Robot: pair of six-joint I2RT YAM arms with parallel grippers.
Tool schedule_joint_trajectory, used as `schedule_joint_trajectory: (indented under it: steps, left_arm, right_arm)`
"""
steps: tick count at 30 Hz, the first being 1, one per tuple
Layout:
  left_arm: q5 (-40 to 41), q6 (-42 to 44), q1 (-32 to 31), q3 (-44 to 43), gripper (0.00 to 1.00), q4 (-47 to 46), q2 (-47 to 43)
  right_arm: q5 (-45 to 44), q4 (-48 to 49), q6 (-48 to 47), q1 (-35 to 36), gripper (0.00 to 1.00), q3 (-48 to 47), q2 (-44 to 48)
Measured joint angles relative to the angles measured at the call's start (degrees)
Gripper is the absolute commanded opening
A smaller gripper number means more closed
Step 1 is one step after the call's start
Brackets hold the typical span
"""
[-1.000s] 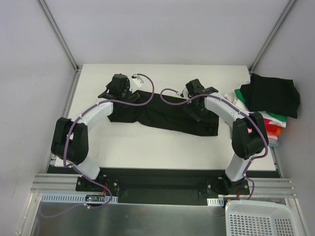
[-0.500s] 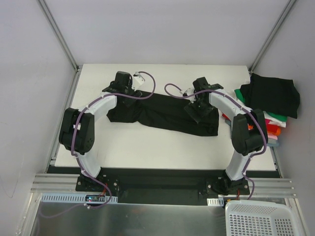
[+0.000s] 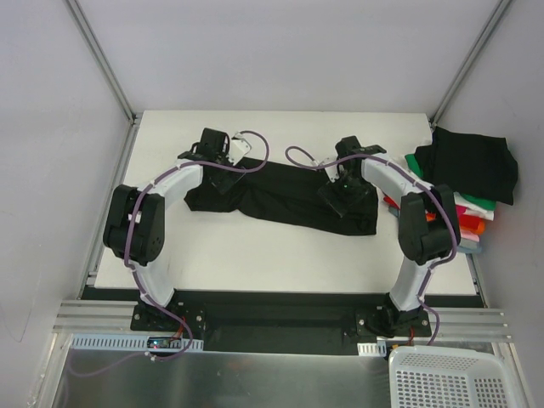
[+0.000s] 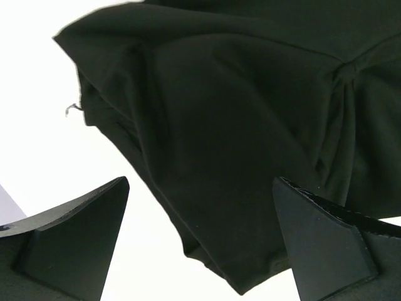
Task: Fold and stack the t-shirts
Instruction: Fold the tshirt
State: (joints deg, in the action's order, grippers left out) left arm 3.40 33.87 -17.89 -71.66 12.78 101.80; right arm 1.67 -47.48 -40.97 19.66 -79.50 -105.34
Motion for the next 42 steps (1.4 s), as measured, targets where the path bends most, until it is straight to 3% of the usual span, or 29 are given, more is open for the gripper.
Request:
schedule_joint_trajectory:
  steps: [18, 42]
  left_arm:
    - [-3.1, 0.0, 0.0, -4.4, 0.99, 6.3, 8.5]
    - [-2.8, -2.2, 0.0, -7.0, 0.99, 9.5, 10.4]
  right_arm:
    - [1.3, -1.3, -1.9, -1.7, 0.96, -0.1, -4.9]
    - [-1.3, 5.0, -2.1, -1.0, 0.96, 4.1, -5.0]
